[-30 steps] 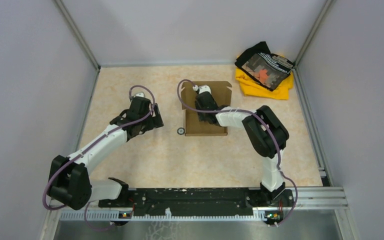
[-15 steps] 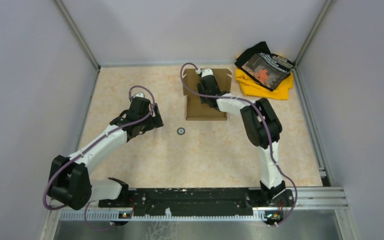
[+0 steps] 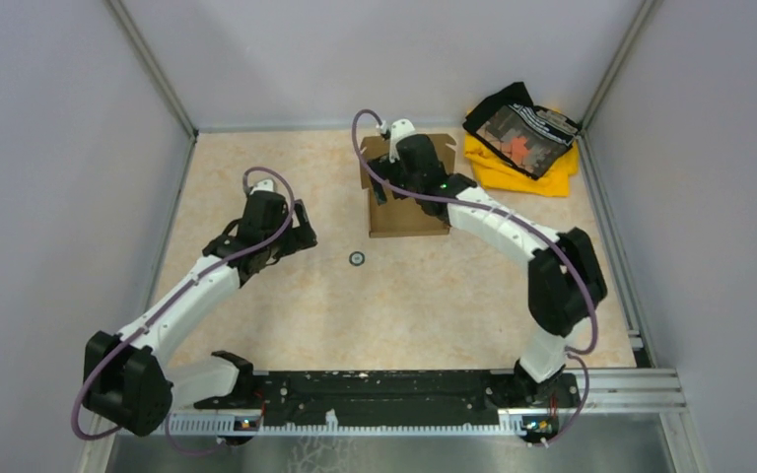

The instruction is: Fold the paper box

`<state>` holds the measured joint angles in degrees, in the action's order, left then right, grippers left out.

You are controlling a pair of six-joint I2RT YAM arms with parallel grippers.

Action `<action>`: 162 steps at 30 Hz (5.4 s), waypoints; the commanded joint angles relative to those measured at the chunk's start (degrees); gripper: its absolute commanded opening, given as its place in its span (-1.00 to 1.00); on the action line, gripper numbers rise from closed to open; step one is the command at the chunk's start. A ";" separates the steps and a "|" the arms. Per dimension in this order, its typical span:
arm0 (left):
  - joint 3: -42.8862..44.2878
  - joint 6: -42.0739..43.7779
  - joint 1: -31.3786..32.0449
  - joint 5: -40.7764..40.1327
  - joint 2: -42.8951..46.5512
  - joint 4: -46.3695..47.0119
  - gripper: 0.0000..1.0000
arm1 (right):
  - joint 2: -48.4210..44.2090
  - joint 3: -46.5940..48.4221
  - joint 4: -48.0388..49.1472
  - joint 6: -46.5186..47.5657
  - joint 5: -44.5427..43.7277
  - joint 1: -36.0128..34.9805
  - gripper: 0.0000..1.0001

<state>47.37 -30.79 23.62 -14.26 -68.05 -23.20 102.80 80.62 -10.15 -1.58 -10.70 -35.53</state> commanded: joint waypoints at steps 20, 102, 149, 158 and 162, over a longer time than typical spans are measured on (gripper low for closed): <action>0.68 1.34 -0.68 6.05 9.41 -2.00 0.98 | -21.40 -12.33 -4.63 -7.57 1.91 -16.72 0.90; -3.43 -2.61 -14.56 6.63 23.06 -1.43 0.98 | 18.55 6.13 -15.46 -4.75 4.90 -16.94 -0.26; -4.12 -2.78 -14.74 7.22 23.58 -0.95 0.98 | 12.75 8.11 -16.17 -4.84 3.61 -16.95 0.09; -4.22 -2.78 -14.74 7.23 23.73 -1.14 0.98 | 15.57 11.35 -15.93 -4.83 4.73 -16.94 0.21; -4.28 -2.77 -14.74 7.14 24.00 -1.27 0.98 | 17.48 13.58 -16.18 -4.75 5.82 -16.94 0.22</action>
<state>43.66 -33.63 9.23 -7.84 -45.10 -25.71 119.68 89.43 -27.79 -6.17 -6.04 -52.01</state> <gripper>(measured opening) 0.989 0.605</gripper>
